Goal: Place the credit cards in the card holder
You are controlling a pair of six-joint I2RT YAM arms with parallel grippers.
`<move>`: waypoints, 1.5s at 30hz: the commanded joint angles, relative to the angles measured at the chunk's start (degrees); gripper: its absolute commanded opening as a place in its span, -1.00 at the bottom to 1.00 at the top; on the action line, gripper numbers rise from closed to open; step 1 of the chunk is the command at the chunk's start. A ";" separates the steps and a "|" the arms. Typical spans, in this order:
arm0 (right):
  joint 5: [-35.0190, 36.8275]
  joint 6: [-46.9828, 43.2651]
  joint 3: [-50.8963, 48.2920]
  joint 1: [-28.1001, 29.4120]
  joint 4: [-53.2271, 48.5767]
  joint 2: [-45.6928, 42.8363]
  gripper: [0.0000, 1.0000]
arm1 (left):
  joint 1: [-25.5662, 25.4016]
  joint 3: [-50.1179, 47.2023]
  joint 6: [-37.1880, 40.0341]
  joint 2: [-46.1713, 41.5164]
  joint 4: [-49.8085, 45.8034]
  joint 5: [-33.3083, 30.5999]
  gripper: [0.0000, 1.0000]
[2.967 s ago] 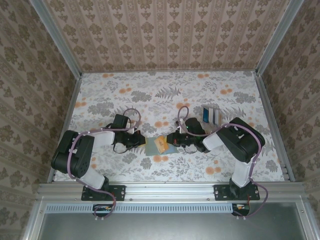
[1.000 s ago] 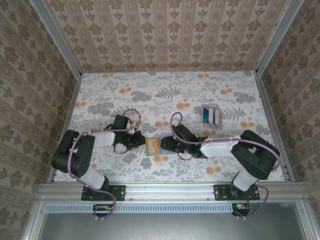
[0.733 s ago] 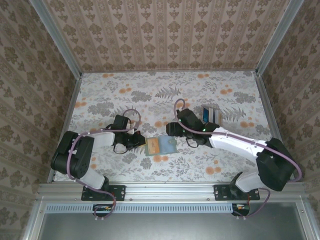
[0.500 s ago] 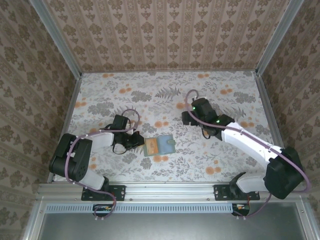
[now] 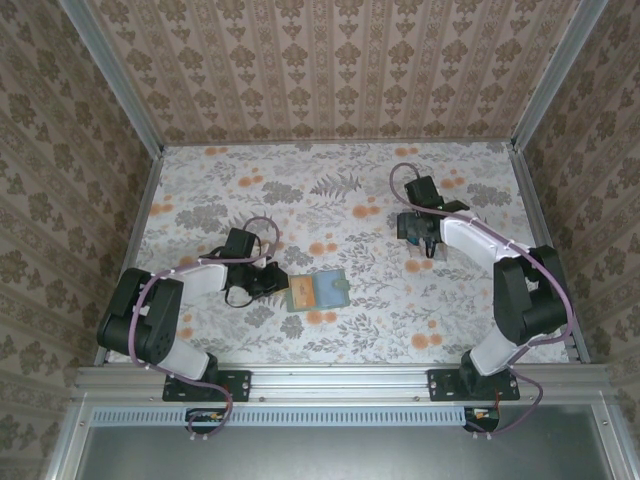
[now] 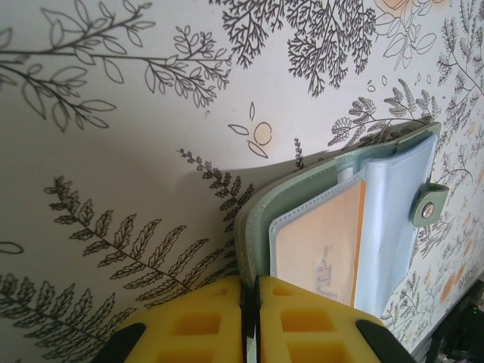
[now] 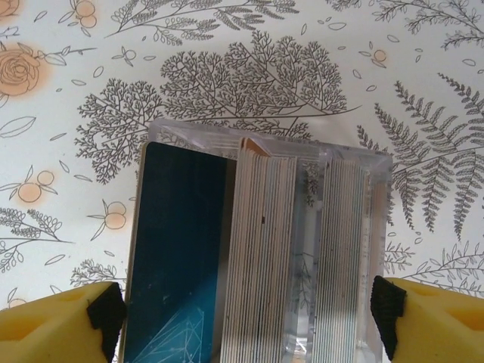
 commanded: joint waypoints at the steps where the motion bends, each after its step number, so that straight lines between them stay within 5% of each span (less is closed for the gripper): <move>1: -0.75 -0.01 1.33 -0.91 -2.09 0.18 0.70 | -0.09 0.19 0.56 -1.98 -1.28 -1.01 -0.76; 18: 0.65 -0.47 -0.86 -2.80 -2.07 -6.55 0.57 | -0.14 2.75 1.93 -1.01 -3.23 -0.25 -0.76; 35: -7.33 -0.66 -0.65 -3.30 -1.85 -3.16 0.64 | -0.41 0.78 0.58 -2.44 -1.35 -0.51 -0.76; 45: -5.84 -0.45 -1.59 -4.59 -1.54 -1.80 0.61 | -0.45 0.80 1.12 -1.43 -1.27 -0.08 -0.76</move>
